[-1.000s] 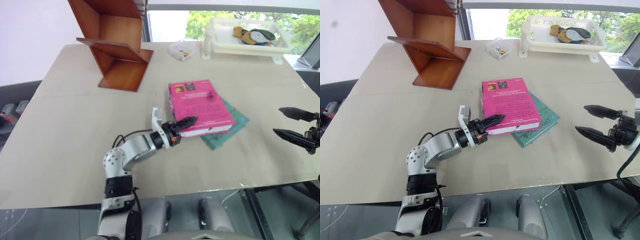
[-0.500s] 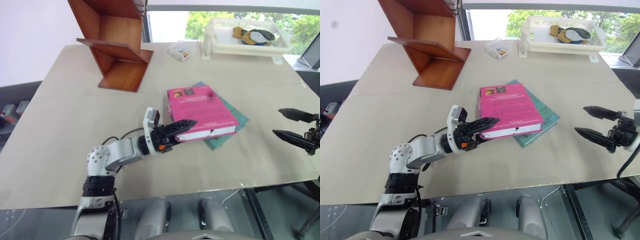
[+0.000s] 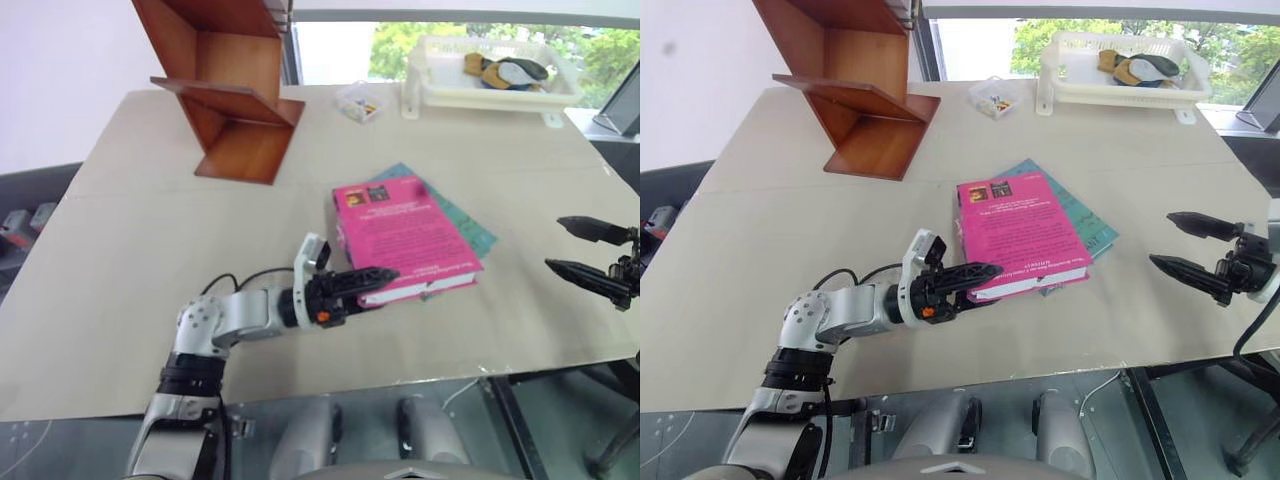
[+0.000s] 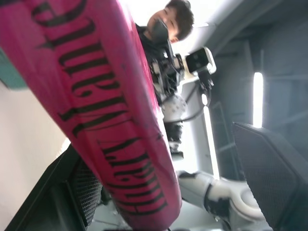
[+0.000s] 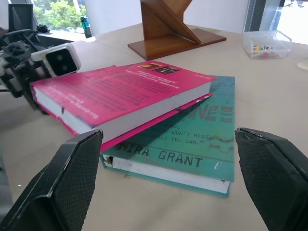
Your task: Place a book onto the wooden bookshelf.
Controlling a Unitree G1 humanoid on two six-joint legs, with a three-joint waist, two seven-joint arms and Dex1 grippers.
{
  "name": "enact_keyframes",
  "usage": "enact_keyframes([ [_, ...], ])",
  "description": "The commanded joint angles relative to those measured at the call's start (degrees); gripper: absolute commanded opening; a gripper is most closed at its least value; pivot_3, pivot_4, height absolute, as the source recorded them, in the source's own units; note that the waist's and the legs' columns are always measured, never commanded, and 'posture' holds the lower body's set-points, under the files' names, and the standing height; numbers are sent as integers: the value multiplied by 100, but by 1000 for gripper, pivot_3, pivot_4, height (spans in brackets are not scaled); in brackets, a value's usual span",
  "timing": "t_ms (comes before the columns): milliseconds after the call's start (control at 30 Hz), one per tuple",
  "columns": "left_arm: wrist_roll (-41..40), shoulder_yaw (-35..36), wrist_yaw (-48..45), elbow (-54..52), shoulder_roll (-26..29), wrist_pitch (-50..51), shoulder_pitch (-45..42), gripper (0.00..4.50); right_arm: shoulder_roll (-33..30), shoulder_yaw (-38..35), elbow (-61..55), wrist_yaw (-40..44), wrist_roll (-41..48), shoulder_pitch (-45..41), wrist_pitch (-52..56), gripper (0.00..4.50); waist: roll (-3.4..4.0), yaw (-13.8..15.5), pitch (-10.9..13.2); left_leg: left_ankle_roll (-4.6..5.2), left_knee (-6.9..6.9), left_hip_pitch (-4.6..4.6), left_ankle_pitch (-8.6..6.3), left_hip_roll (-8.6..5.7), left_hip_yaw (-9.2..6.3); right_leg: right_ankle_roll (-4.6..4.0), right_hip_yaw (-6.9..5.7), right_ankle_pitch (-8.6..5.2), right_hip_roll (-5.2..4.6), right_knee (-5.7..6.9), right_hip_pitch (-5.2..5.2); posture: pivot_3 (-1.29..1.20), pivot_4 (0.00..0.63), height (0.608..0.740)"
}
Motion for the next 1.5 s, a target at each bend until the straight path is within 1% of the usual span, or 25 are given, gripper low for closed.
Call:
enact_keyframes([
  [33, -145, 107, 161, 191, -280, -228, -65, 4242, -77, -233, -151, -15, 78, 23, -67, 4500, 1, 14, -1, 1, 0, 0, -1, 0, 0, 0, 0, 0, -1, 0, 0, 0, 150, 740],
  [133, -145, 227, 623, 484, -587, -511, -230, 4242, -78, -248, -166, -23, 76, 61, -71, 4500, 1, 13, -1, 17, 2, 0, -10, -2, 0, -1, 0, 0, -5, -1, 1, 0, 150, 740],
  [300, -145, 116, 841, 570, -759, -465, -444, 4242, -86, -257, -219, -54, 53, 126, -73, 4500, 1, 7, -2, 15, 0, 0, -9, -1, -1, 0, 0, 0, -4, -1, 0, 0, 150, 740],
  [467, -145, 51, 859, 736, -805, -341, -573, 4242, -71, -310, -326, -118, 90, 220, -55, 4500, 1, 7, -2, 0, -2, -1, 0, -2, 0, 0, 1, 0, -3, -4, 0, 0, 150, 740],
  [500, -145, 27, 808, 747, -784, -305, -612, 4379, -67, -332, -355, -130, 95, 256, -53, 4500, 1, 8, -2, 1, -2, -1, 0, -2, 0, 0, 1, 0, -2, -4, 0, 0, 150, 740],
  [567, -145, 17, 769, 770, -777, -263, -683, 4379, -59, -374, -411, -164, 109, 319, -50, 4500, 1, 9, -2, 3, -2, -1, -2, -2, -1, 0, -1, 0, -2, -3, 0, 0, 150, 740],
  [867, -144, 17, 1086, 1248, -745, -238, -894, 4379, -11, -509, -613, -293, 163, 515, -33, 4500, 1, 1, -2, 6, -4, -1, -3, -3, -1, 1, 0, 0, -1, -4, 0, 0, 150, 740],
  [967, 81, -64, 1088, 1245, -669, -202, -1033, 4379, 4, -522, -656, -330, 179, 552, -36, 4500, 0, 5, -2, 6, -4, 0, -4, -2, -2, 0, -1, 0, 0, -4, 0, 0, 150, 740],
  [1000, 323, -100, 1011, 1187, -628, -173, -1082, 4379, 3, -521, -664, -340, 186, 559, -39, 4500, 0, 6, -2, 8, -4, -1, -4, -2, -2, 0, -1, 0, -1, -4, 0, 0, 150, 740],
  [1200, 1182, -95, 636, 1223, -576, -74, -1110, 4379, 7, -520, -708, -394, 222, 590, -45, 4500, 0, 5, -2, -2, -7, -2, 1, -4, 0, 0, 0, 0, 0, -8, 0, 0, 150, 740],
  [1333, 1641, 7, 384, 1242, -583, -28, -1034, 4379, -6, -505, -682, -396, 219, 573, -54, 4500, 0, 5, -2, -2, -12, -1, 1, -4, -1, 0, -1, -1, 1, -11, 0, 0, 150, 740],
  [1433, 2141, 18, 130, 1209, -528, 5, -966, 4379, -16, -468, -644, -393, 213, 523, -54, 4500, 1, -3, -2, 1, -12, 0, 0, -4, 0, 0, -1, -1, 0, -11, 0, 0, 150, 740],
  [1500, 2143, 248, 24, 1400, -558, -17, -950, 4379, -29, -441, -626, -390, 214, 475, -45, 4500, 1, -6, -2, 1, -12, 1, 0, -3, 0, 0, -1, -1, 1, -11, 0, 0, 150, 740],
])
